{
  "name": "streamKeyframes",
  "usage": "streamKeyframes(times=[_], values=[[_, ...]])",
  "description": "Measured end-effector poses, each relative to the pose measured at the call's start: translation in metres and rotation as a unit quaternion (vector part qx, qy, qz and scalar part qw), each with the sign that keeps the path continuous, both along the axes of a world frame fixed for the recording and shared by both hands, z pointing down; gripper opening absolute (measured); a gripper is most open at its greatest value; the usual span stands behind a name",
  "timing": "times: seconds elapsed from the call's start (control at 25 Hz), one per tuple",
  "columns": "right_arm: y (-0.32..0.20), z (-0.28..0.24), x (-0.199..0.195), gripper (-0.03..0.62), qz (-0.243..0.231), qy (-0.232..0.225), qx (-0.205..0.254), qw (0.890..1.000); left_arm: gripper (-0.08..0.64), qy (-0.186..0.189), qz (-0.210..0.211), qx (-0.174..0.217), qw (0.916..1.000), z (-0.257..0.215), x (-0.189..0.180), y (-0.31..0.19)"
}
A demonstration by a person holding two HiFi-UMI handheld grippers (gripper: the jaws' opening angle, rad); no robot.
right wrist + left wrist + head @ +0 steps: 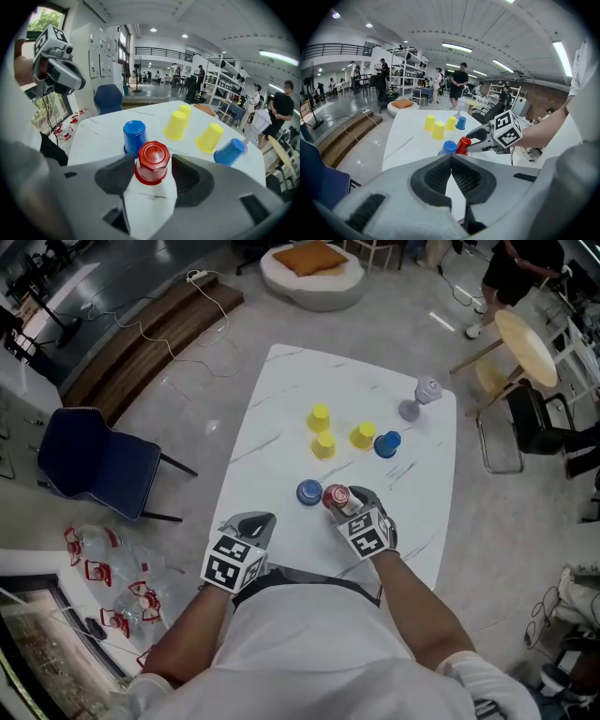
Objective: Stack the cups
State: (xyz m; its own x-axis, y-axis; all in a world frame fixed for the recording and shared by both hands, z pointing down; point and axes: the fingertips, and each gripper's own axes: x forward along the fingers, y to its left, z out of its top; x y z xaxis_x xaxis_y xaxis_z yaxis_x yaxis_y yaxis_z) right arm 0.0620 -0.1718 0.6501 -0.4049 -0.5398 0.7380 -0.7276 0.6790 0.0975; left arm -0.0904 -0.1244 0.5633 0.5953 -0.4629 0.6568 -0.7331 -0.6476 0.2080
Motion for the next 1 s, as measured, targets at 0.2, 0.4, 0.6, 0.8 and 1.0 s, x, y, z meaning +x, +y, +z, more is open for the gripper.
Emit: streamKeyframes(times=[0.2,0.4,0.6,0.8,1.0], values=[[-0.008,-0.033,0.012,0.247,0.035,-0.064,0.029,0.997,0.008,0.000,-0.007,0.000,1.0000,0.000,-0.003,-0.004],[-0.067,-0.043,0.096,0.212,0.148,-0.058,0.055,0.986,0.008,0.001,-0.020,0.000,0.9998,-0.001,-0.008,-0.005],[-0.127,-0.019,0.165,0.256,0.212,-0.015,0.025,0.977,0.008,-0.003,-0.031,0.001,0.9995,-0.005,-0.013,0.001],[-0.151,0.002,0.173,0.267,0.208,-0.002,-0.013,0.978,0.008,-0.004,-0.047,-0.003,0.9989,-0.003,-0.018,0.008],[-0.140,-0.004,0.158,0.218,0.208,-0.019,-0.009,0.978,0.008,-0.002,-0.054,-0.008,0.9985,0.002,-0.023,0.009]])
